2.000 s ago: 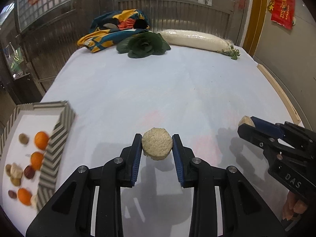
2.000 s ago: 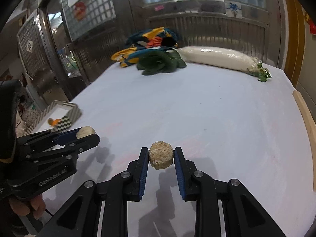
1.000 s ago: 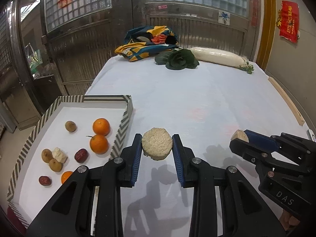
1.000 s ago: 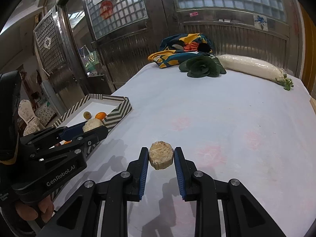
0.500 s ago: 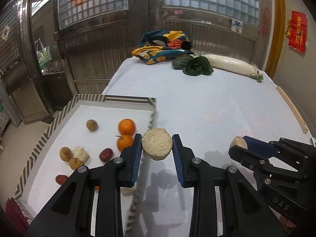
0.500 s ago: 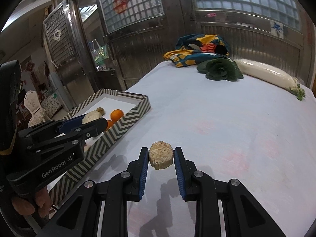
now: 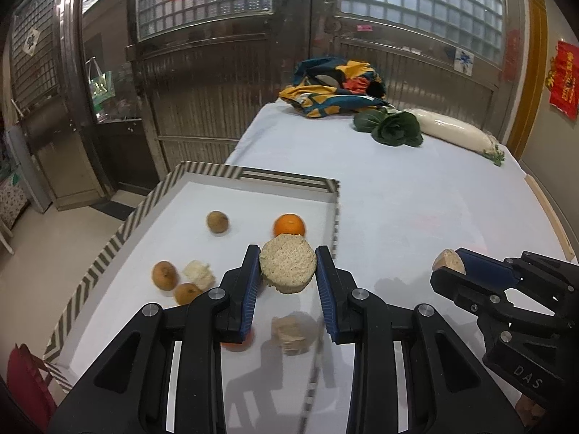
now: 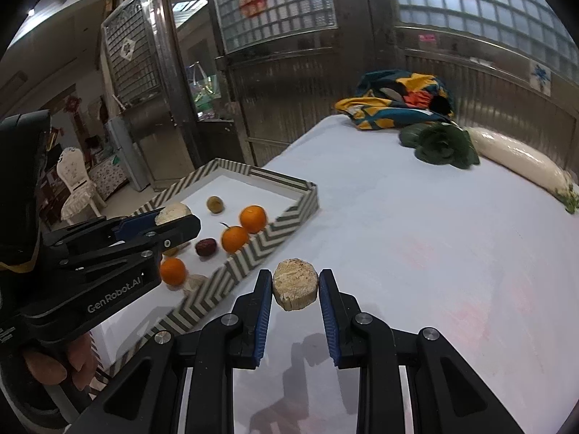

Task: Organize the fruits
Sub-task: 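Carry both yam pieces into the tray and open both grippers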

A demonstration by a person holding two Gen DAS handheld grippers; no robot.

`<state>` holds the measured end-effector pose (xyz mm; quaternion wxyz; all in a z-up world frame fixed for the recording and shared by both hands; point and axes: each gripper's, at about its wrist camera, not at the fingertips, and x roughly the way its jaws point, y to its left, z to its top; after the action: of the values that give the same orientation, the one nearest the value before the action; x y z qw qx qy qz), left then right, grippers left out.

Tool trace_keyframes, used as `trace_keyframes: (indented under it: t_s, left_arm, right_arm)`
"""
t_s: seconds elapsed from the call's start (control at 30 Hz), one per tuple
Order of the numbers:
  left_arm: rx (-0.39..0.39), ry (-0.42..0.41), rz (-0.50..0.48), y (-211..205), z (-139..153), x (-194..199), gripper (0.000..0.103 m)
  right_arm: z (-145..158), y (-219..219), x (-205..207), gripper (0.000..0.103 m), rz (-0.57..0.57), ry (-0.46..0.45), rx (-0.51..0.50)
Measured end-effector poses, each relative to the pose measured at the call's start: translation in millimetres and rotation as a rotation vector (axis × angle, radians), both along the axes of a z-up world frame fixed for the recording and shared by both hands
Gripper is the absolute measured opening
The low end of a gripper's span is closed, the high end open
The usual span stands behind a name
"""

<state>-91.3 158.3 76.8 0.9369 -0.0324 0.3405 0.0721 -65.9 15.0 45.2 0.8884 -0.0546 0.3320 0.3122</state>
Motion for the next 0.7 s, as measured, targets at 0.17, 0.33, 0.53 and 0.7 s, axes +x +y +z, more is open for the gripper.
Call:
trace_keyframes:
  t_s: [0.17,0.33,0.53,0.7]
  left_arm:
    - [-0.027,0.013,0.023,17.9,-0.5,-3.2,0.030]
    - [-0.049,0.018,0.043,35.3,1.7,-9.7,0.030]
    - [-0.085,0.041,0.046,54.9,2.5,-22.4,0.030]
    - [-0.063,0.060,0.072,69.9,-1.0,-30.6,0.030]
  right_arm:
    - [3.1,17.2,-3.0,0.025,0.040,-0.009,-0.007]
    - [4.1,37.2,-6.7,0.025,0.084,-0.011,-0.016]
    - [2.2,59.0,-8.4,0.025,0.129,-0.006,-0.025]
    - [0.4,76.5,-13.2,0.025,0.165,-0.001,-0.033]
